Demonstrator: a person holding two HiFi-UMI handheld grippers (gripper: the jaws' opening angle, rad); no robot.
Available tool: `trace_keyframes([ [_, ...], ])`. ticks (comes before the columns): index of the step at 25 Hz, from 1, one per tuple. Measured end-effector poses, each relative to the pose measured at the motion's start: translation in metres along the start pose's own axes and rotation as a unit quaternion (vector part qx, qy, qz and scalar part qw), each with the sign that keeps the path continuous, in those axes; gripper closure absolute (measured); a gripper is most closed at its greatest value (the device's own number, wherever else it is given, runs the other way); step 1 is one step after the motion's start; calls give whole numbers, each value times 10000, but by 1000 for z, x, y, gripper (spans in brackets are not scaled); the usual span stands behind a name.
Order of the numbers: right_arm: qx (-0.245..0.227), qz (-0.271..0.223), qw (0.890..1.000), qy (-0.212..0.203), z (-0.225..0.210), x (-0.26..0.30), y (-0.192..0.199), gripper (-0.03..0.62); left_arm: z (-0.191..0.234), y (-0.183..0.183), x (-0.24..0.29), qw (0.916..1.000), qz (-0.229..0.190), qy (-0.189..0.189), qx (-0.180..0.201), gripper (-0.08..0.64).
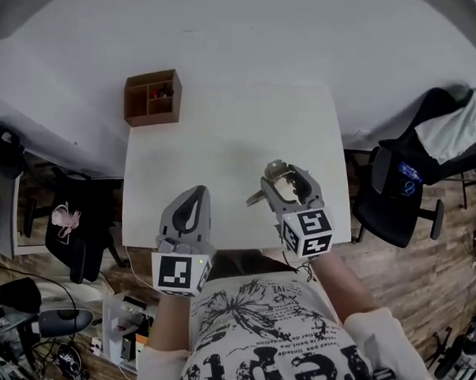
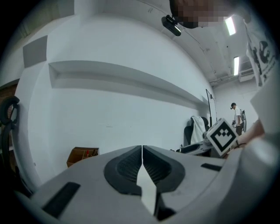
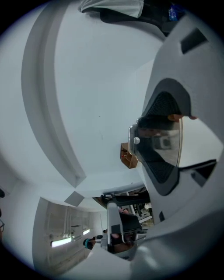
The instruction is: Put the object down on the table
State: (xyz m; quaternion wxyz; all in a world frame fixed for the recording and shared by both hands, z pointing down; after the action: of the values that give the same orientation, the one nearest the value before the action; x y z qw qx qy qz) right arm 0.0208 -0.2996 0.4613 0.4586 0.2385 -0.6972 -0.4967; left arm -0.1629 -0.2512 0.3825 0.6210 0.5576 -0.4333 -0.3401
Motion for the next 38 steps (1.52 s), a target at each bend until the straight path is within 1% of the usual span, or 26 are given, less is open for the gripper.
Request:
trace_keyframes([
  [2,43,216,9997,82,0,13,10,311,10,1,4,10000,45,42,18,548],
  [4,123,445,9987,210,2,27,22,311,21,6,9,9998,113,161,56,548],
  [8,348,871,9943,510,4,59,47,311,42,23,20,9974,498,516,74,548],
  [12,474,1310,9875,743,9,90,73,311,65,37,35,9946,691,768,34,548],
  [16,488,1719,9793,955,9,117,99,311,85,52,48,9926,813,906,-44,548],
  [20,548,2052,9708,1113,6,133,117,311,96,69,56,9909,898,995,-97,548],
  [25,518,2341,9620,1305,-1,145,135,311,103,89,60,9875,1134,1077,-202,548],
  [28,646,2372,9599,1351,-5,151,138,311,104,95,64,9859,1215,1128,-235,548],
  [32,755,2403,9577,1389,-8,157,140,310,106,101,70,9848,1279,1142,-287,548],
  [35,827,2467,9534,1530,-9,158,141,310,107,104,72,9839,1342,1132,-345,548],
  [38,766,2625,9493,1550,-10,159,141,305,107,106,73,9851,1240,1145,-319,548],
])
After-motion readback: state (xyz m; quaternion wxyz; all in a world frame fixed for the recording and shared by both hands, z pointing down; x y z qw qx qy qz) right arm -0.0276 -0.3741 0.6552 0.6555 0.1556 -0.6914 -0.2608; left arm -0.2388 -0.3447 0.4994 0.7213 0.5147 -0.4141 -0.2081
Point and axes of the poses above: the fingertips, and each gripper's own axes: x forward along the fingers, z to its left, y out of its underside, the point moved 4 cm from there along -x, backward along the fingers, and after that the axes turned 3 degrees about z, right-handed, at the moved point
